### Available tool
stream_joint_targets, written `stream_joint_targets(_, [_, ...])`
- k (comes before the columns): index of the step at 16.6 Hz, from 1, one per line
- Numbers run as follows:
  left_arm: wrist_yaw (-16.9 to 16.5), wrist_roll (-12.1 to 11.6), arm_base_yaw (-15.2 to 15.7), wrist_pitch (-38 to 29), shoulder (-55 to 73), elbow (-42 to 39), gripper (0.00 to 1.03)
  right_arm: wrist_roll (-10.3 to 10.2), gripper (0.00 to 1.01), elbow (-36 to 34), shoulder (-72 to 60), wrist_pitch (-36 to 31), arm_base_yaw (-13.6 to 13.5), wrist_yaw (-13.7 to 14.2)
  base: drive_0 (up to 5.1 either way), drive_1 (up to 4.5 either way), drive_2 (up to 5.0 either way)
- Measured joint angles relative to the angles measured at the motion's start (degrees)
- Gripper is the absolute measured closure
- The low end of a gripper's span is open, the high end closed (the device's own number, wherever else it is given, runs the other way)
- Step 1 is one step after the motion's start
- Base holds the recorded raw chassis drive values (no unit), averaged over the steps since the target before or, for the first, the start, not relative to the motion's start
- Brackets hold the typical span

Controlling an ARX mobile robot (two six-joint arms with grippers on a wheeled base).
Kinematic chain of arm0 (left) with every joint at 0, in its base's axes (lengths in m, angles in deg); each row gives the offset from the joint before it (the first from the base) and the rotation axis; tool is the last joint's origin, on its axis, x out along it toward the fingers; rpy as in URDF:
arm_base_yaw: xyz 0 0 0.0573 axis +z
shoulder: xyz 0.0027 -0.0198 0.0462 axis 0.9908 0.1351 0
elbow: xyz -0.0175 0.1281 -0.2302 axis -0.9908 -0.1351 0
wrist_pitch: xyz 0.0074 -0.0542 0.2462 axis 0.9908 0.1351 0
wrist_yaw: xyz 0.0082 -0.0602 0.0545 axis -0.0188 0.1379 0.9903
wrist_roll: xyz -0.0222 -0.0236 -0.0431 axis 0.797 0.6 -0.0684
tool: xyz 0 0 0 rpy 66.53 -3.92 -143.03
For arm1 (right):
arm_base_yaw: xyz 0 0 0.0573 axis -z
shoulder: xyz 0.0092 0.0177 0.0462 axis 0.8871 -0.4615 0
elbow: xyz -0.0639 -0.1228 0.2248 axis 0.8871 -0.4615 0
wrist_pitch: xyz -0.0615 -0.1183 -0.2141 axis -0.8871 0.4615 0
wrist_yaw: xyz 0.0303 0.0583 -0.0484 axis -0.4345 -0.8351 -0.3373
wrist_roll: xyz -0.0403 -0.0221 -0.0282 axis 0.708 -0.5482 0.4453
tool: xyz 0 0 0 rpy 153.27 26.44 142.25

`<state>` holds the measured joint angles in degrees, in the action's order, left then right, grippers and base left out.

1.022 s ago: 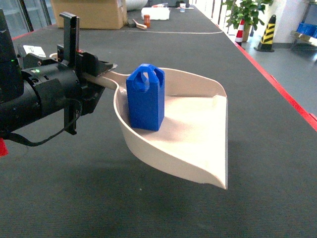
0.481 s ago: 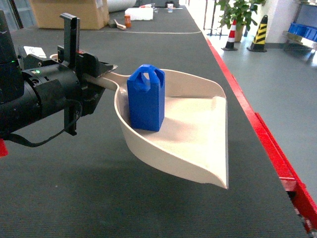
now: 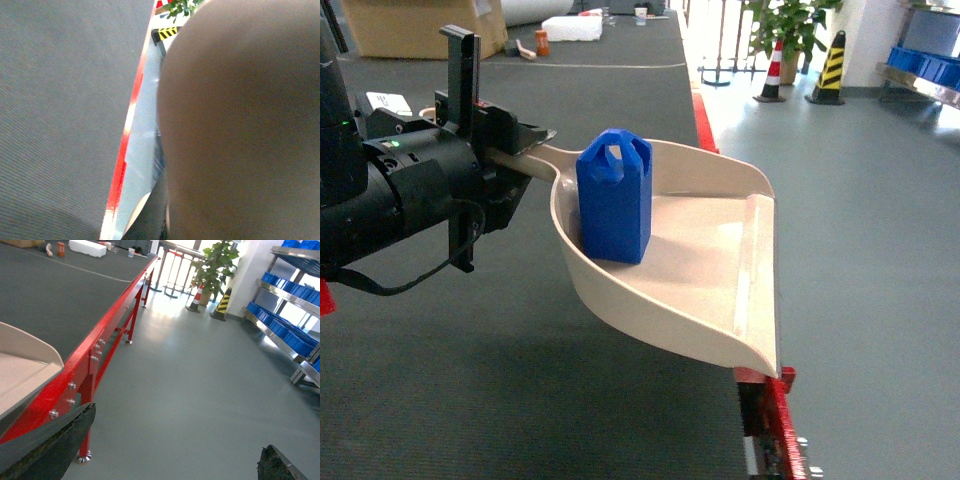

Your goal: Place part in tray to right shelf

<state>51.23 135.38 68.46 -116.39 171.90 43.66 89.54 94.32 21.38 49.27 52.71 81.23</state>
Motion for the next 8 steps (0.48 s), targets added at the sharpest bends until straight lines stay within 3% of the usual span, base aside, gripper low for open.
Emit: stream_joint_targets(8, [-0.1,0.0,-0.1,-0.1,0.0,0.0,0.86,0.0,0.03,0.0,0.1,-0.2,0.0,0.0,5.1,-2.4,-2.4])
